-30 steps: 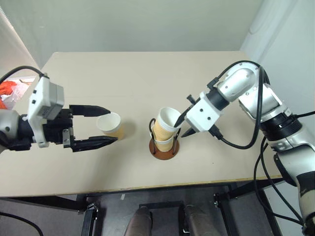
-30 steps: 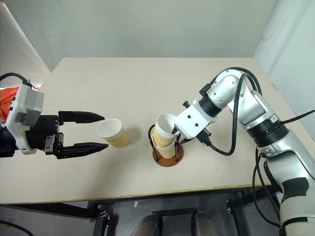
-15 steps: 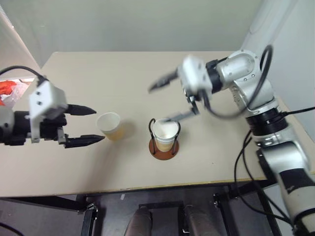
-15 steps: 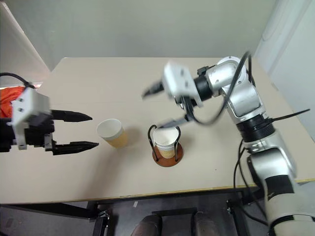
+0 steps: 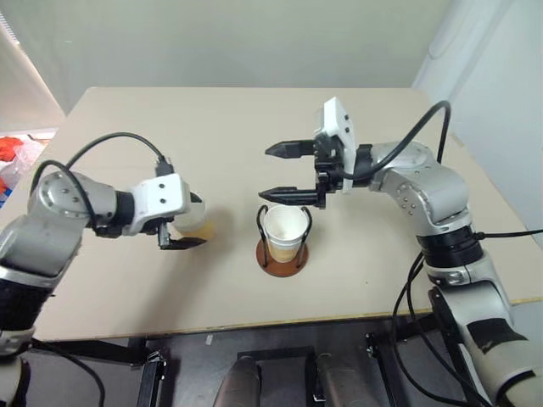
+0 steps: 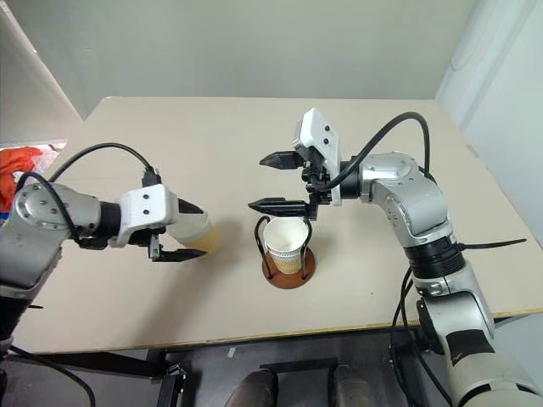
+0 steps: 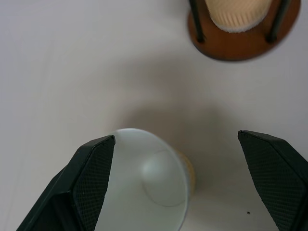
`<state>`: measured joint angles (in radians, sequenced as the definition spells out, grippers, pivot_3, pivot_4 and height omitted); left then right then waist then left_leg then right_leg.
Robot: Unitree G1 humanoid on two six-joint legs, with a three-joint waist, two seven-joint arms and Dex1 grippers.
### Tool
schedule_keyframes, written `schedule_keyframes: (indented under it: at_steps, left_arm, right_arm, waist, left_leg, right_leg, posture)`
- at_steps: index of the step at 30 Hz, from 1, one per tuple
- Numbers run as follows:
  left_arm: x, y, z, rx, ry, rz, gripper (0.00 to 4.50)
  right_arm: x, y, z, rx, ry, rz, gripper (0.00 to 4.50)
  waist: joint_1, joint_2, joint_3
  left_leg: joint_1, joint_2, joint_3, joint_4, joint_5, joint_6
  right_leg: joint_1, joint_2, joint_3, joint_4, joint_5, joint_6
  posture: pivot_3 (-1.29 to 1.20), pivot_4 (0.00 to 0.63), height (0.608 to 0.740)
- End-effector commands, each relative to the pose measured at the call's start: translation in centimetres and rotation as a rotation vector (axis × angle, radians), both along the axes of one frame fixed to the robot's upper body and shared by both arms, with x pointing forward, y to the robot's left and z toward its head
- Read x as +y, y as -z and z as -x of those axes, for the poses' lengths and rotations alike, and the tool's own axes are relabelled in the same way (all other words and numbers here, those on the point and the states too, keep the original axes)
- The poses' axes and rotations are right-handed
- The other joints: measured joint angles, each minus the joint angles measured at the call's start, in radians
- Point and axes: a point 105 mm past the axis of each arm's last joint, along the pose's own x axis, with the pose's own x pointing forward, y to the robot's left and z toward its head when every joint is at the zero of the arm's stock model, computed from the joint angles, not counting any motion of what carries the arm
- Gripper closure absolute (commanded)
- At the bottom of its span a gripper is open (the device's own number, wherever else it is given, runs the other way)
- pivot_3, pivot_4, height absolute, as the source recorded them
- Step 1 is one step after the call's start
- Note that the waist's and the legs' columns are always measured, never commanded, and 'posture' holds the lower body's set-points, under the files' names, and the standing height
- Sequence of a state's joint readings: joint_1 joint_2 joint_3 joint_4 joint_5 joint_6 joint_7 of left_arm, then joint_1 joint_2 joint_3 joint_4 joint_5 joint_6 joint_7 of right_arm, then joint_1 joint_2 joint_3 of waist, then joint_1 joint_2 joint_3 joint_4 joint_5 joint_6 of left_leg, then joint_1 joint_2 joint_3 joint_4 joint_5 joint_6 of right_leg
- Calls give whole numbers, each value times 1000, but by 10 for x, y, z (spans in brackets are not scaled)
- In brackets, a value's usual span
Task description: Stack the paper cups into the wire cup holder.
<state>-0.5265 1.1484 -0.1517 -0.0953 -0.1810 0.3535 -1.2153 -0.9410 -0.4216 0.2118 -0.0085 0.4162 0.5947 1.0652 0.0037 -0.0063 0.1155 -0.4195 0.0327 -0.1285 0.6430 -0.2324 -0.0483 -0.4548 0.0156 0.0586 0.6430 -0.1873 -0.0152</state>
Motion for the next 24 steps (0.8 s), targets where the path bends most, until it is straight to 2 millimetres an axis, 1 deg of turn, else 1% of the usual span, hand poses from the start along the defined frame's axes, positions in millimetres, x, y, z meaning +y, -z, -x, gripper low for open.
schedule_keyframes:
  at_steps: [1,3,6,12,15,17,19,21,23,24]
  left_arm:
    - [6,4,-5,-10,3,-70,0]
    - [10,12,-11,-18,-5,-114,0]
    - [9,14,-15,-25,3,-118,572]
    - [4,11,-16,-11,44,-99,2671]
    - [3,6,-13,-2,73,-99,3706]
    - [0,0,-10,2,100,-84,4395]
    - [-4,-9,-7,0,129,-74,4461]
    - [-8,-21,-7,-25,164,-75,4461]
    - [-20,-42,-5,-48,227,-34,4461]
    - [-28,-55,-2,-51,276,-4,4461]
  right_arm:
    - [-8,-14,1,-63,35,-24,28]
    - [-13,-17,-1,-72,54,-27,28]
    - [-18,-20,-3,-86,82,-27,0]
    - [-31,-28,-4,-101,118,-35,0]
    - [-53,-26,11,-78,80,-5,0]
    - [-70,-26,21,-48,56,16,0]
    - [-87,-27,31,-46,35,24,0]
    - [-102,-29,36,-35,58,26,0]
    - [-114,-33,37,-25,99,1,0]
    - [-120,-34,41,-30,101,-7,0]
  waist:
    - [0,0,0]
    - [1,0,0]
    - [1,0,0]
    - [4,-1,0]
    - [8,-1,0]
    - [15,-1,0]
    - [15,-1,0]
    - [16,-1,0]
    - [16,-1,0]
    - [16,-1,0]
  left_leg:
    - [0,0,0,0,0,0]
    - [0,0,0,0,0,0]
    - [0,0,0,1,0,1]
    - [0,0,0,2,0,1]
    - [-1,0,0,2,0,1]
    - [-1,0,0,2,0,1]
    - [-2,0,0,2,0,2]
    - [-2,0,1,3,0,2]
    - [-3,0,0,4,0,2]
    - [-3,0,0,4,1,3]
  right_leg:
    - [0,0,0,0,0,1]
    - [0,0,0,0,1,2]
    - [0,0,0,0,1,2]
    - [1,0,0,-1,1,2]
    - [1,0,0,-1,2,5]
    - [2,0,0,-1,4,10]
    - [3,0,0,-3,4,10]
    - [3,0,0,-4,3,10]
    - [3,0,0,-4,3,10]
    - [3,0,1,-5,3,11]
  posture:
    - [0,150,740]
    - [0,150,740]
    - [0,150,740]
    - [0,150,740]
    - [0,150,740]
    - [0,150,740]
    - [0,150,740]
    - [0,150,740]
    - [0,150,740]
    - [0,150,740]
